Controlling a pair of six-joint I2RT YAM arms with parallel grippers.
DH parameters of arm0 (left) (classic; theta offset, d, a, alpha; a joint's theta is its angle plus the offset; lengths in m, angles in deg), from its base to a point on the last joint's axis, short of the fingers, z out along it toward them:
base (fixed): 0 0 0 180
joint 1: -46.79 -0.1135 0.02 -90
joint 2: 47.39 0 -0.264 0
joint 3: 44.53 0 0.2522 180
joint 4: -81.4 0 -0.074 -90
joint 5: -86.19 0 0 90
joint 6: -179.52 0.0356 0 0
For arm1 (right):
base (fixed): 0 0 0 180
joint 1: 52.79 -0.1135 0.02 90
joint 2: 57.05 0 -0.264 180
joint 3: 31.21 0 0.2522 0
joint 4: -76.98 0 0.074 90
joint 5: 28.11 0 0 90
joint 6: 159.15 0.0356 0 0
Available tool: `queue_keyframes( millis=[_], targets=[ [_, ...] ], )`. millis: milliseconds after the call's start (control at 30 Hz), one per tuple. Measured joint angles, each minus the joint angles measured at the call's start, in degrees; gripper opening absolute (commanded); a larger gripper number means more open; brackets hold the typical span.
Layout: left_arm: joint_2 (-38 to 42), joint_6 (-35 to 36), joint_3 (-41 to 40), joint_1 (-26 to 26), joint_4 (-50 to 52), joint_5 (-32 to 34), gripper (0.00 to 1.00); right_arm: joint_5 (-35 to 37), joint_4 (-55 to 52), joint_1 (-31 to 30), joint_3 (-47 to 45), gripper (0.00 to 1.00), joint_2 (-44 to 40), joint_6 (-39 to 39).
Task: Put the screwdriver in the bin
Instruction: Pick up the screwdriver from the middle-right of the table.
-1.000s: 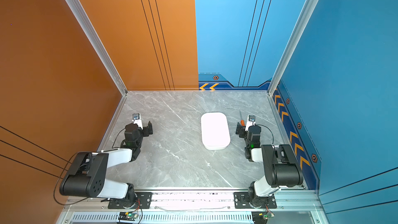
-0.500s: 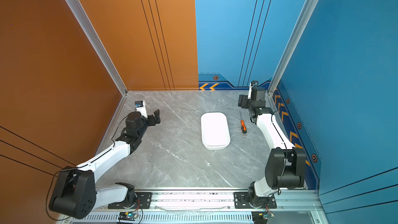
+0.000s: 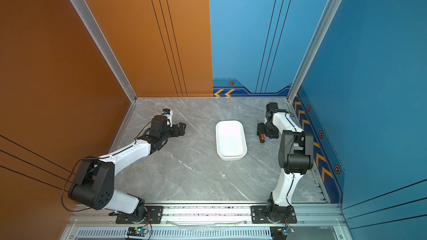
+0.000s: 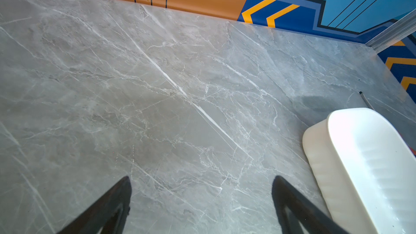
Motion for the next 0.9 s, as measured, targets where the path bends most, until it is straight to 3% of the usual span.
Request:
queue_keyframes(
  millis=[667, 767, 900],
  targets=[
    [-1.03, -0.2, 0.0, 0.0, 1.29, 0.02, 0.98, -0.28, -2.38, -1.29, 5.44, 0.66, 8.98, -0.59],
    [-1.14, -0.2, 0.0, 0.0, 1.44, 0.02, 0.98, -0.2, -2.56, -1.51, 6.73, 0.59, 10.21, -0.81],
    [-1.14, -0.07, 0.0, 0.0, 2.56, 0.04, 0.98, 0.83, -3.37, -1.55, 7.61, 0.41, 10.99, -1.4]
  ],
)
